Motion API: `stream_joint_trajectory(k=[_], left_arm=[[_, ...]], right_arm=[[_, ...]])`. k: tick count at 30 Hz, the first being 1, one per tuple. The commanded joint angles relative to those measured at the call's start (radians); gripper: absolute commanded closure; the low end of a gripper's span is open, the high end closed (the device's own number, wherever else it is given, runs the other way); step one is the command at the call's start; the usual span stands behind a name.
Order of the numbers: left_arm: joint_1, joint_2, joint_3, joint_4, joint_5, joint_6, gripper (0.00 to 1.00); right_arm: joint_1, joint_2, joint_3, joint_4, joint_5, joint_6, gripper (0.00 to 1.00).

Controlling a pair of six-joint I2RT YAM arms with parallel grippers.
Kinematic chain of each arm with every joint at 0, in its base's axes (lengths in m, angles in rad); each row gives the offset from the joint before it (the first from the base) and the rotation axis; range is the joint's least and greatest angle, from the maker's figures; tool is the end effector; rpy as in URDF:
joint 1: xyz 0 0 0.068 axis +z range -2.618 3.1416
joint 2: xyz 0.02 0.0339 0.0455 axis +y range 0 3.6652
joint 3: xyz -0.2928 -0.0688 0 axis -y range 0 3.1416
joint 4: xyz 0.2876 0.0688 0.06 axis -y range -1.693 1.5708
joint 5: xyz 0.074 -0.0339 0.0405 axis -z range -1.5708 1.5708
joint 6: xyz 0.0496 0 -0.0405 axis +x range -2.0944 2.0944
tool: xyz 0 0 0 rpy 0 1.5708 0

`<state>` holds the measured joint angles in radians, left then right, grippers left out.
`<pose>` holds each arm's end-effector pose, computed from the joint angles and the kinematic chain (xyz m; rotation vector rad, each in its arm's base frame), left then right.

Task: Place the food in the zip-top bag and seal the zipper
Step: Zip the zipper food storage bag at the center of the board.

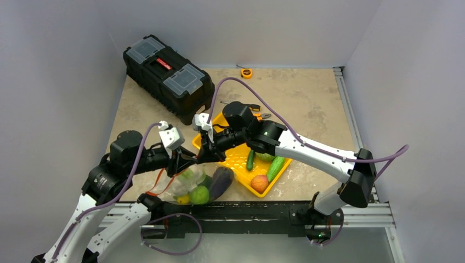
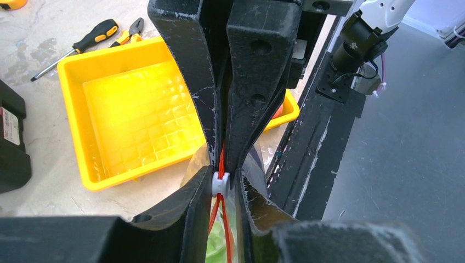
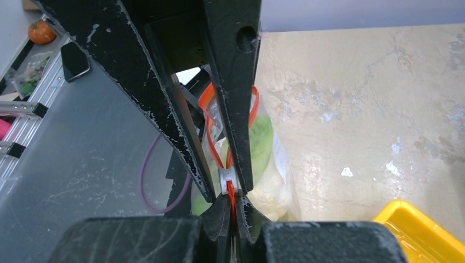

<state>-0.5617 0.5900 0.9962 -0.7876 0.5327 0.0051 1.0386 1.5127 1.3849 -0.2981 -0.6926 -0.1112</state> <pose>0.0928 -0.0882 0.4017 0.8986 1.7872 -0.8816 0.1747 0.3591 0.3823 -1.5295 1.4754 1.2646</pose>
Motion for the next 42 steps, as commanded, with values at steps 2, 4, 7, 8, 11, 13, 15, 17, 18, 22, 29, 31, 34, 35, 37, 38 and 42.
stream_joint_trajectory(k=[2,4,7,8,11,13,15,17,18,22,29,31,34,35,37,38,42], left_arm=[[0.002,-0.007,0.021,0.022,-0.006,0.016,0.88],[0.002,-0.012,0.022,0.032,-0.019,0.016,0.94],[0.002,-0.027,0.017,0.035,-0.061,0.016,1.0],[0.003,-0.034,0.014,0.034,-0.076,0.016,1.0],[0.001,-0.047,0.004,0.026,-0.096,0.022,1.0],[0.002,-0.048,0.005,0.016,-0.102,0.024,1.0],[0.0,-0.048,0.004,0.002,-0.108,0.026,1.0],[0.002,-0.051,0.006,-0.016,-0.117,0.03,1.0],[0.002,-0.053,0.006,-0.025,-0.12,0.031,1.0],[0.002,-0.071,0.004,-0.058,-0.147,0.036,1.0],[0.002,-0.102,0.004,-0.1,-0.161,0.054,1.0],[0.001,-0.105,0.002,-0.089,-0.148,0.056,1.0],[0.001,-0.098,0.006,-0.08,-0.132,0.055,1.0],[0.002,-0.096,0.008,-0.076,-0.13,0.055,1.0],[0.001,-0.092,0.008,-0.07,-0.125,0.055,1.0],[0.001,-0.091,0.009,-0.068,-0.124,0.055,1.0],[0.002,-0.087,0.014,-0.06,-0.118,0.049,1.0]], right_arm=[[-0.001,-0.04,0.014,0.079,0.041,0.016,1.0],[-0.001,-0.041,0.008,0.088,0.068,0.027,1.0],[0.0,-0.056,-0.022,0.138,0.151,0.091,1.0],[0.002,-0.064,-0.04,0.167,0.203,0.131,1.0],[0.003,-0.084,-0.1,0.249,0.324,0.227,1.0],[0.003,-0.102,-0.136,0.29,0.417,0.277,1.0],[0.003,-0.127,-0.179,0.371,0.451,0.329,1.0],[0.001,-0.141,-0.192,0.389,0.486,0.362,1.0],[0.001,-0.146,-0.194,0.391,0.5,0.37,1.0],[-0.006,-0.179,-0.223,0.423,0.528,0.406,1.0],[-0.059,-0.212,-0.274,0.45,0.367,0.393,1.0],[-0.066,-0.2,-0.263,0.436,0.18,0.311,1.0],[-0.066,-0.151,-0.188,0.333,-0.075,0.173,0.7],[-0.066,-0.128,-0.153,0.273,-0.13,0.123,0.63],[-0.066,-0.087,-0.089,0.193,-0.219,0.053,0.5],[-0.066,-0.066,-0.058,0.151,-0.247,0.023,0.45],[-0.066,0.002,0.031,0.07,-0.277,-0.049,0.39]])
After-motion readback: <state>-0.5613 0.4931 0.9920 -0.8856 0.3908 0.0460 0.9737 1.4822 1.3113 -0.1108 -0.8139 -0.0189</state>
